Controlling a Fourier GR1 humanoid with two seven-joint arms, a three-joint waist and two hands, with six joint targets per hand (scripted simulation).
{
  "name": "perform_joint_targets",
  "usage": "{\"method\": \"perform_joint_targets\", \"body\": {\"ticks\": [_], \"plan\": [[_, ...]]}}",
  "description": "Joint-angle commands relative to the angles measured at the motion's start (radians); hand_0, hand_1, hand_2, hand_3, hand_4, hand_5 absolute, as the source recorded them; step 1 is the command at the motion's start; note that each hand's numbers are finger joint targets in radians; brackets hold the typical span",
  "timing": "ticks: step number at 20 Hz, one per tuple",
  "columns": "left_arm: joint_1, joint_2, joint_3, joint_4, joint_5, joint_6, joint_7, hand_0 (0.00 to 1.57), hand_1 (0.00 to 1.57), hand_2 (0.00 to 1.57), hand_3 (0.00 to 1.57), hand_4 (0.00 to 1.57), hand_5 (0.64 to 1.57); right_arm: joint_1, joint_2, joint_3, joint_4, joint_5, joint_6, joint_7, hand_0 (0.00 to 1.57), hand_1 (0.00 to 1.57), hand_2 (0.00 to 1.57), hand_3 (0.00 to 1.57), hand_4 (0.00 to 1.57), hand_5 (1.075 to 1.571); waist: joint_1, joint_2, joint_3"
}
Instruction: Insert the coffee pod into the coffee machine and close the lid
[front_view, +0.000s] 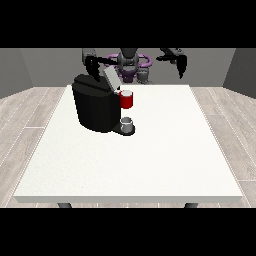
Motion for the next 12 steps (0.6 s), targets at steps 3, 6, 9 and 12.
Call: {"method": "perform_joint_targets", "body": {"ticks": [3,6,9,12], "plan": [[-0.017,0.022,-0.007,-0.074,0.032,0.017,0.04,0.0,0.0,0.0,0.0,0.0,1.571,-0.083,-0.023,-0.019,0.088,0.023,0.015,-0.065,0.0,0.0,0.0,0.0,0.0,1.571,0.002,0.065,0.0],[0.001,0.041,0.009,-0.06,0.043,0.023,-0.001,0.0,0.0,0.0,0.0,0.0,1.571,-0.111,0.005,-0.004,0.086,0.034,-0.008,-0.017,0.0,0.0,0.0,0.0,0.0,1.571,-0.019,0.066,-0.0002],[0.023,0.038,-0.013,-0.121,0.059,0.004,0.047,0.0,0.0,0.0,0.0,0.0,1.571,-0.145,-0.043,-0.04,0.134,0.023,0.02,-0.04,0.0,0.0,0.0,0.0,0.0,1.571,0.034,0.08,0.0],[0.033,0.064,0.006,-0.061,0.052,0.003,-0.015,0.0,0.0,0.0,0.0,0.12,1.571,-0.143,0.032,0.019,0.093,0.054,-0.018,-0.019,0.0,0.0,0.0,0.0,0.0,1.571,-0.017,0.08,-0.0004]]}}
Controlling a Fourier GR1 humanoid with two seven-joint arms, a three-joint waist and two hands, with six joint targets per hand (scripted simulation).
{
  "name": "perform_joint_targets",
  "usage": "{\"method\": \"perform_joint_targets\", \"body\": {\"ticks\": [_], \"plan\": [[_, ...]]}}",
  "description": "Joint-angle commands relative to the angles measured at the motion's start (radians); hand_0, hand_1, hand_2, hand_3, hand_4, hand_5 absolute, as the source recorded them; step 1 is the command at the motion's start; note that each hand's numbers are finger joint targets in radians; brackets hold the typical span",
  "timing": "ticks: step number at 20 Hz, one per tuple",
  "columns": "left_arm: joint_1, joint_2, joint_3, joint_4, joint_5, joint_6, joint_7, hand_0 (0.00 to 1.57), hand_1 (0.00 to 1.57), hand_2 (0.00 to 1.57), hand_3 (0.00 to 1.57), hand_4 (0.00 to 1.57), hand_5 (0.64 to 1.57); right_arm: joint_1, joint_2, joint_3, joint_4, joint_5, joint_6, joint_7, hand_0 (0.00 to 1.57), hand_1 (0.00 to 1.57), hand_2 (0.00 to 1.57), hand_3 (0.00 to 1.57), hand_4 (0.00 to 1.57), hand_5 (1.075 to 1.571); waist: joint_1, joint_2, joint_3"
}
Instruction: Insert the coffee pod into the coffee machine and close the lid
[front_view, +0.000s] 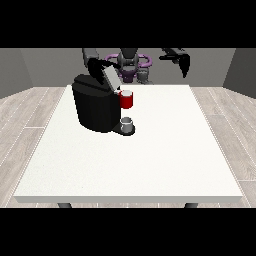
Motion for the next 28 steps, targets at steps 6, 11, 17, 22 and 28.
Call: {"method": "perform_joint_targets", "body": {"ticks": [6,11,17,22,28], "plan": [[-0.003,0.008,-0.012,0.025,-0.019,0.047,-0.036,0.0,0.0,0.0,0.0,0.0,1.571,-0.085,0.02,0.02,0.044,0.023,0.009,0.012,0.0,0.0,0.0,0.0,0.0,1.571,-0.02,0.037,0.0049],[0.041,-0.009,-0.035,0.023,-0.03,0.05,-0.086,0.0,0.0,0.0,0.0,0.0,1.571,-0.086,0.05,0.044,0.068,0.052,-0.014,0.01,0.0,0.0,0.0,0.0,0.18,1.571,-0.01,0.041,0.0048],[0.01,0.031,0.001,0.049,0.011,0.049,-0.026,0.0,0.0,0.0,0.0,0.13,1.571,-0.137,0.072,0.084,0.062,0.096,-0.012,0.015,0.0,0.0,0.0,0.0,0.06,1.571,-0.018,0.022,0.0049],[0.009,0.08,0.043,0.117,0.018,0.03,-0.09,0.0,0.0,0.0,0.0,0.15,1.571,-0.197,0.1,0.124,0.036,0.133,-0.019,0.081,0.0,0.0,0.0,0.0,0.12,1.571,-0.037,0.019,0.0046],[-0.012,0.067,0.011,0.08,0.01,0.07,-0.02,0.0,0.0,0.0,0.0,0.15,1.571,-0.197,0.099,0.094,0.05,0.124,0.002,0.037,0.0,0.0,0.0,0.0,0.12,1.571,-0.04,0.002,0.005]]}}
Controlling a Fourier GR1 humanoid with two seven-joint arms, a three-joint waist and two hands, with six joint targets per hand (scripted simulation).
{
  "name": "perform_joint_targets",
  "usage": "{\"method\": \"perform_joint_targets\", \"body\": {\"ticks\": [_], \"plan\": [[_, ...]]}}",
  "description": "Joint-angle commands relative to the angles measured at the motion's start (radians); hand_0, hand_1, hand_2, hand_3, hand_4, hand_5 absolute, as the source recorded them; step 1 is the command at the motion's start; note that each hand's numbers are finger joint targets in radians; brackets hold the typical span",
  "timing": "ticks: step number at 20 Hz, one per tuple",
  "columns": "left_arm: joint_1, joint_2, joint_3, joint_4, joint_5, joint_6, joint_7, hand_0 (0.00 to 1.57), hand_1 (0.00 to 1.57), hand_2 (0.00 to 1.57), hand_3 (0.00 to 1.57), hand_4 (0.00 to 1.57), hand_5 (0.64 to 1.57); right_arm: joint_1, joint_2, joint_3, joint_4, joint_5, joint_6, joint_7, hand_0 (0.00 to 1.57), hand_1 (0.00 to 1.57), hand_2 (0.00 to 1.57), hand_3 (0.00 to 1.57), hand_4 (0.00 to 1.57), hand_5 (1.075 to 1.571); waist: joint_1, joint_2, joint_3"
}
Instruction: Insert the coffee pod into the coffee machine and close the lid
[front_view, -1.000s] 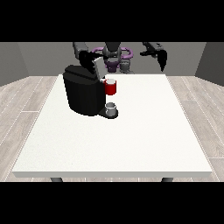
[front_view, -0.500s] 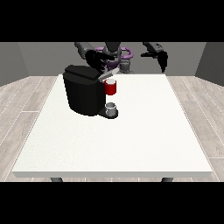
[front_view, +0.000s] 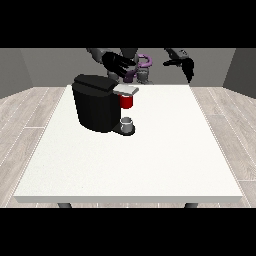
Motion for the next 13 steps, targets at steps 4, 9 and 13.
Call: {"method": "perform_joint_targets", "body": {"ticks": [4,9,13], "plan": [[0.013,0.01,-0.002,0.038,-0.008,-0.006,-0.089,0.0,0.0,0.0,0.0,0.12,1.571,0.001,0.064,0.018,-0.053,-0.018,0.02,-0.043,0.0,0.0,0.0,0.0,0.13,1.571,-0.029,-0.008,0.0],[0.08,-0.042,-0.03,0.027,-0.013,0.017,-0.067,0.0,0.0,0.0,0.0,0.17,1.571,0.267,0.085,0.149,-0.132,-0.153,-0.019,-0.133,0.0,0.0,0.0,0.0,0.27,1.571,-0.051,-0.129,0.0005],[0.109,-0.013,0.008,0.058,-0.015,0.024,-0.138,0.0,0.0,0.0,0.0,0.19,1.571,0.411,0.086,0.185,-0.183,-0.194,-0.025,-0.15,0.0,0.0,0.0,0.0,0.16,1.571,-0.13,-0.149,0.0002]]}}
